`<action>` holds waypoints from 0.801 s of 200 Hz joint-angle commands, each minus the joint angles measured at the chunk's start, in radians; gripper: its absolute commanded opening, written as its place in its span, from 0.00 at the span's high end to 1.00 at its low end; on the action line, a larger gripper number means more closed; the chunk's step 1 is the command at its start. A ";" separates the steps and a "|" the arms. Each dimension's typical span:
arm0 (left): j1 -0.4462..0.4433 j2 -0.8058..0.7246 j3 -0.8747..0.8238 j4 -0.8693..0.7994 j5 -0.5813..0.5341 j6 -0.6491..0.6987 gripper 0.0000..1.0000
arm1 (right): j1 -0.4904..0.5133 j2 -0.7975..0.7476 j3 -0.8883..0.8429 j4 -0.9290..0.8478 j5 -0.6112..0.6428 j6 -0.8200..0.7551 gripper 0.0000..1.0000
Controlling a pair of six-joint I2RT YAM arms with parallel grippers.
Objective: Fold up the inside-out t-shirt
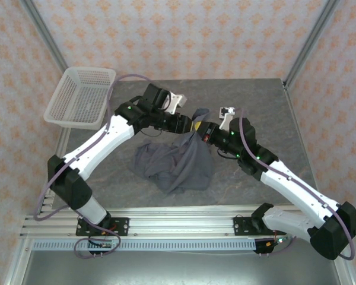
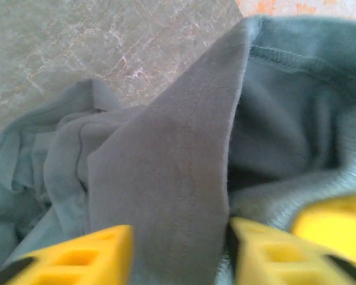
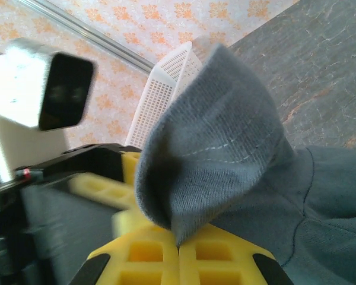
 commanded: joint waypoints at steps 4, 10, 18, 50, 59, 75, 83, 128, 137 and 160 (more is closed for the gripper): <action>0.001 -0.007 0.020 0.072 0.004 -0.028 0.90 | -0.002 -0.010 0.032 -0.021 0.015 -0.012 1.00; 0.005 -0.012 0.020 0.069 -0.022 -0.030 1.00 | -0.002 -0.013 0.029 -0.028 0.021 -0.012 1.00; 0.015 -0.019 0.016 0.070 -0.050 -0.039 1.00 | -0.002 -0.018 0.023 -0.026 0.025 -0.010 1.00; 0.110 -0.059 -0.036 0.125 -0.117 -0.151 1.00 | -0.002 -0.036 0.015 -0.114 0.092 -0.024 1.00; 0.137 -0.072 -0.052 0.173 -0.102 -0.192 1.00 | -0.005 -0.039 0.018 -0.198 0.162 -0.027 1.00; 0.163 -0.059 -0.026 0.210 -0.110 -0.240 1.00 | -0.027 -0.033 0.009 -0.360 0.303 0.005 1.00; 0.164 -0.027 0.017 0.194 -0.129 -0.245 1.00 | -0.042 -0.021 -0.016 -0.396 0.321 0.008 1.00; 0.116 0.245 0.243 0.241 -0.113 -0.297 1.00 | -0.048 0.014 -0.171 -0.365 0.166 0.051 1.00; 0.087 0.323 0.322 0.227 -0.115 -0.284 1.00 | -0.048 -0.010 -0.174 -0.356 0.171 0.062 1.00; 0.026 0.500 0.538 0.190 -0.106 -0.280 1.00 | -0.053 -0.095 -0.149 -0.458 0.362 0.105 1.00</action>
